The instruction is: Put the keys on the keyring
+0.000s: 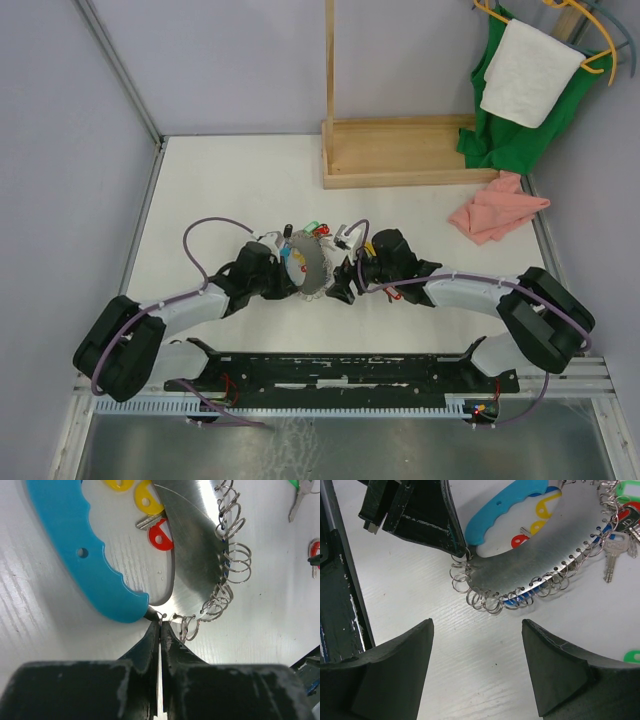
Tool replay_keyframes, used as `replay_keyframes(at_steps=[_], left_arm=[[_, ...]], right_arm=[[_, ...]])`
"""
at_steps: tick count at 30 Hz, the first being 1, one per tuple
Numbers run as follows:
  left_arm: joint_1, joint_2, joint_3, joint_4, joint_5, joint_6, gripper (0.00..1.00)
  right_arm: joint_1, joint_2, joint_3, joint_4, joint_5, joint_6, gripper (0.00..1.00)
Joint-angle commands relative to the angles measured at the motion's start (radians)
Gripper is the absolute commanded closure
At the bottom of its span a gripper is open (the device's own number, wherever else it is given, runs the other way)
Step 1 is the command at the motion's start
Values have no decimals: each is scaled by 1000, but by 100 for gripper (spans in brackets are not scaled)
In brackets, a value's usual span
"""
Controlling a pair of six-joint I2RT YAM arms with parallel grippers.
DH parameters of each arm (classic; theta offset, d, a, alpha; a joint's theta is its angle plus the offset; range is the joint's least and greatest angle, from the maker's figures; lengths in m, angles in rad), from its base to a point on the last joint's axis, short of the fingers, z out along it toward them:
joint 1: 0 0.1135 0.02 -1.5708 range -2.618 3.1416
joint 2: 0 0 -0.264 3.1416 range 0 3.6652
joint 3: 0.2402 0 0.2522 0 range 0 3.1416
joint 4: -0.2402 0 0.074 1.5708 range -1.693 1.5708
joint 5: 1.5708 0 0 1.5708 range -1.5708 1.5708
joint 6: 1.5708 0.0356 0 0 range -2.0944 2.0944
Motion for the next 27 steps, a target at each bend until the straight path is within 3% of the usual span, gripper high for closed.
replay_keyframes(at_steps=[1, 8, 18, 27], left_arm=[[2, -79, -17, 38, -15, 29, 97], [1, -257, -60, 198, -66, 199, 97], [2, -394, -264, 787, -96, 402, 97], [2, -339, -273, 1086, 123, 560, 97]], right_arm=[[4, -71, 6, 19, 34, -11, 20], [4, -157, 65, -79, 76, -29, 19], [4, -306, 157, -198, 170, -166, 22], [4, -341, 267, -356, 63, -337, 16]])
